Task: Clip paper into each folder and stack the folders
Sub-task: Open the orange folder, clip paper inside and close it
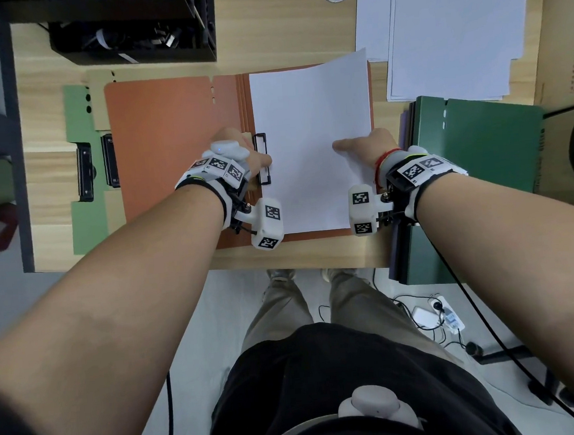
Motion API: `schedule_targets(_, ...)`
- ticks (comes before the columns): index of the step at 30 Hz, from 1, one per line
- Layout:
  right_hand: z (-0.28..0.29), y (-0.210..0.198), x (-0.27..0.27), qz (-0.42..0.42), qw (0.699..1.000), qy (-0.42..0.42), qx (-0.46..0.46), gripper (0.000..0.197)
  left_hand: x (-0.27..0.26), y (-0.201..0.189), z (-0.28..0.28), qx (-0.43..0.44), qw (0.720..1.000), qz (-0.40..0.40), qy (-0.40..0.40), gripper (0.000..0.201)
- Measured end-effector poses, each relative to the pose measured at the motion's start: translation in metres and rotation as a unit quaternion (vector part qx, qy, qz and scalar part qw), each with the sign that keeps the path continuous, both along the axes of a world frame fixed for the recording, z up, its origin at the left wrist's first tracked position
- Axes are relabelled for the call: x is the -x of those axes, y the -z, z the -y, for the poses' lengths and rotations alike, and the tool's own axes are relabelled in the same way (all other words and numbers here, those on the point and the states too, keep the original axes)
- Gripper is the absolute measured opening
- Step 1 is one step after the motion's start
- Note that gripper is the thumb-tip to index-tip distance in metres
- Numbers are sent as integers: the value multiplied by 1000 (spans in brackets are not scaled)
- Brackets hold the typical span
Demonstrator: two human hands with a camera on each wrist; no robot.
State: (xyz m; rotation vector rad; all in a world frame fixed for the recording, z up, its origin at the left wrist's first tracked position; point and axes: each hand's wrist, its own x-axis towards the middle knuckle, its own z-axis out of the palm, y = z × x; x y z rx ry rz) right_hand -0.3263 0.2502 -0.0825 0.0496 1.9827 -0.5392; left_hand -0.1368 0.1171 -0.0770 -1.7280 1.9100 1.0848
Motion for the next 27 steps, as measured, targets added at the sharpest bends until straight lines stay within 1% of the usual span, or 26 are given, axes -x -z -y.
schedule_targets(1,0,-3,2,-13,999,-44,-2,36,1,0,1,7,1000,6,7,30)
schedule_targets(3,1,-4,5,-33,996,-84,-2,36,2,2,3,15,1000,17,20,29)
schedule_targets(9,2,0,9,-47,991,-126,-4,37,4,6,4,16,998,35,41,33)
schedule_targets(12,5,2,9,-91,984,-151,-12,37,6,6,6,17,997,44,54,33)
schedule_targets(16,10,-3,12,-181,973,-141,6,39,7,7,8,12,997,48,60,36)
schedule_targets(20,20,-6,20,-257,959,-116,30,45,7,4,7,22,997,48,60,48)
schedule_targets(22,26,-10,22,-288,945,-145,50,50,7,5,8,24,997,50,58,48)
schedule_targets(23,29,-10,21,-285,942,-165,60,50,7,4,8,24,997,51,59,48)
schedule_targets(25,33,-9,16,-255,938,-224,72,44,6,4,7,20,997,46,55,48)
schedule_targets(27,33,-5,6,-224,920,-317,58,43,6,3,7,20,997,44,54,47)
